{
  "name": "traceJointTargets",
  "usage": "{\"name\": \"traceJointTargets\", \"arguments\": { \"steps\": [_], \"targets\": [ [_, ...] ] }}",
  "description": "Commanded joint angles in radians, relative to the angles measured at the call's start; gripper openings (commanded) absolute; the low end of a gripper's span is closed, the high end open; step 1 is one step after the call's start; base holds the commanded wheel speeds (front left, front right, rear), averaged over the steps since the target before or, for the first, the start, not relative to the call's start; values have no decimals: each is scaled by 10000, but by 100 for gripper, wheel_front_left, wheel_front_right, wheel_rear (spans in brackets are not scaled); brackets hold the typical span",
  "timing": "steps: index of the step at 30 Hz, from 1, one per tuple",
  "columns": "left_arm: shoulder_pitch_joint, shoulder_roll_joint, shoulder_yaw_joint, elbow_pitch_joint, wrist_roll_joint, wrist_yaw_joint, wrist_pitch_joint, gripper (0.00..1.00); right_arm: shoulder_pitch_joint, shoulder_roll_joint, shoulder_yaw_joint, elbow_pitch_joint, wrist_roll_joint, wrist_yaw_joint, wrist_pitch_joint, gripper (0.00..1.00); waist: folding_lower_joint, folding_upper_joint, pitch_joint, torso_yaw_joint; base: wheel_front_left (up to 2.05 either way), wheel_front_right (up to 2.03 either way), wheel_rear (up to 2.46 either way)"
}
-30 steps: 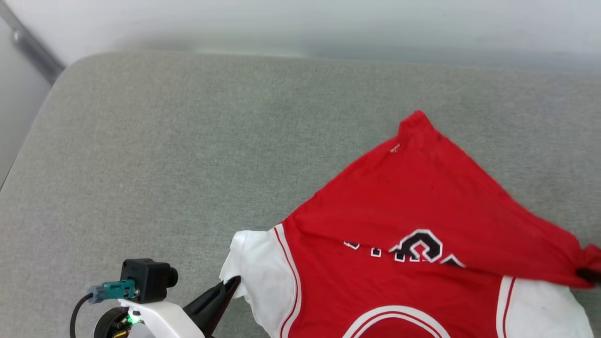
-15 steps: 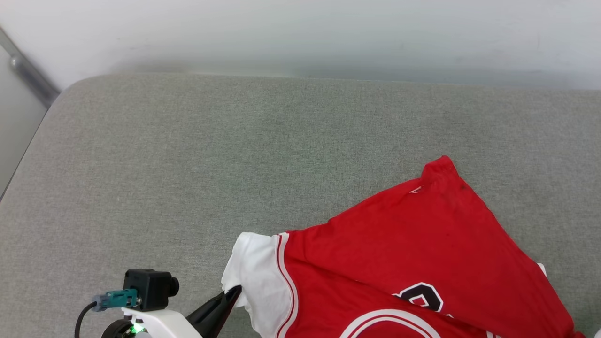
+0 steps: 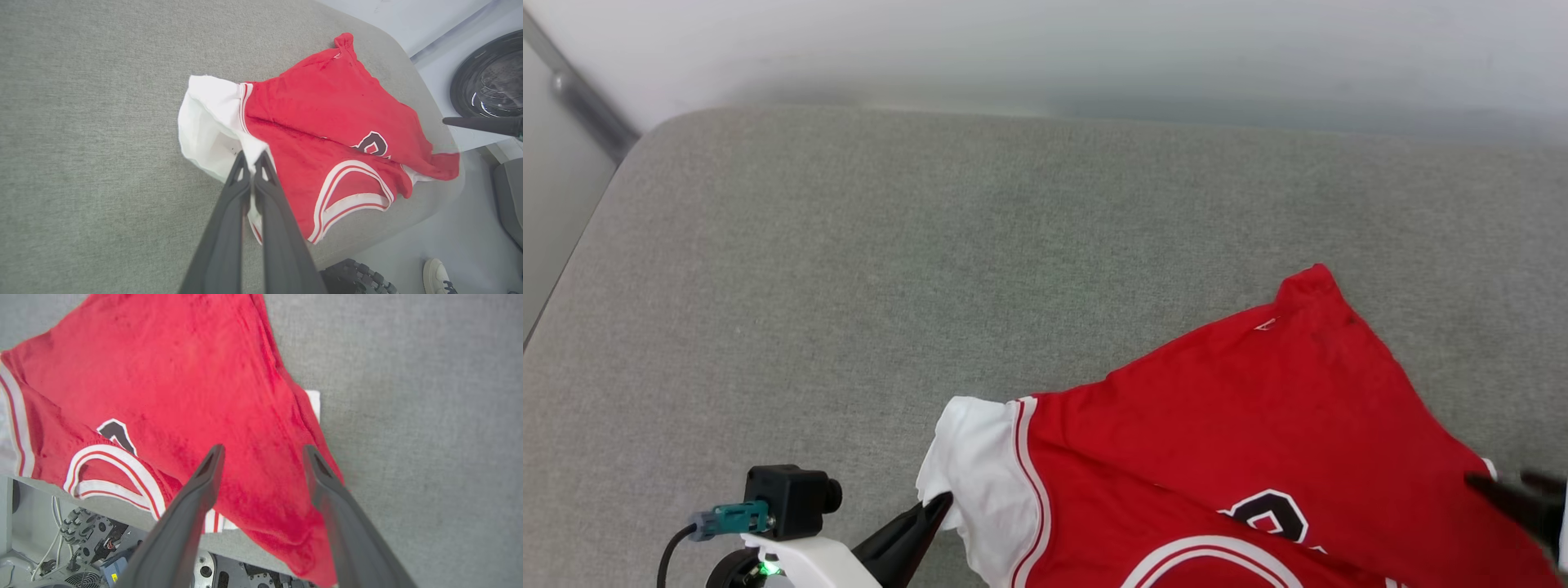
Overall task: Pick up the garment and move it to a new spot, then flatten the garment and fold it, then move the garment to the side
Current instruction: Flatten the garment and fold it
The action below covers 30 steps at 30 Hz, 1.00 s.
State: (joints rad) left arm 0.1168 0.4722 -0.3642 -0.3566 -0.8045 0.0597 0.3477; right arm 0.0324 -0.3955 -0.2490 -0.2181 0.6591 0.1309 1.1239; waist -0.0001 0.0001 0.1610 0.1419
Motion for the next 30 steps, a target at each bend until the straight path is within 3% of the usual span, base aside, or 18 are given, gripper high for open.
{"name": "traceJointTargets", "arguments": {
  "steps": [1,7,16,30],
  "targets": [
    [-125,10,0,-63,40,-34,-51,0,-386,-61,82,-178,112,-2,76,100,1,-1,203,124,0,0,0],
    [-467,-2,-169,-466,274,-125,-15,0,-2564,-298,956,-271,-191,-2,570,100,1,-1,1100,604,0,0,0],
    [-1064,-299,-616,-955,534,-249,45,0,-5184,-289,2068,1607,-1434,-4,918,100,1,-1,2250,1624,0,0,0],
    [-1500,-698,-959,-723,569,-432,-186,0,-5998,-473,2530,3827,-2323,-2,449,100,1,-1,3044,2421,0,0,0]
  ]
}}
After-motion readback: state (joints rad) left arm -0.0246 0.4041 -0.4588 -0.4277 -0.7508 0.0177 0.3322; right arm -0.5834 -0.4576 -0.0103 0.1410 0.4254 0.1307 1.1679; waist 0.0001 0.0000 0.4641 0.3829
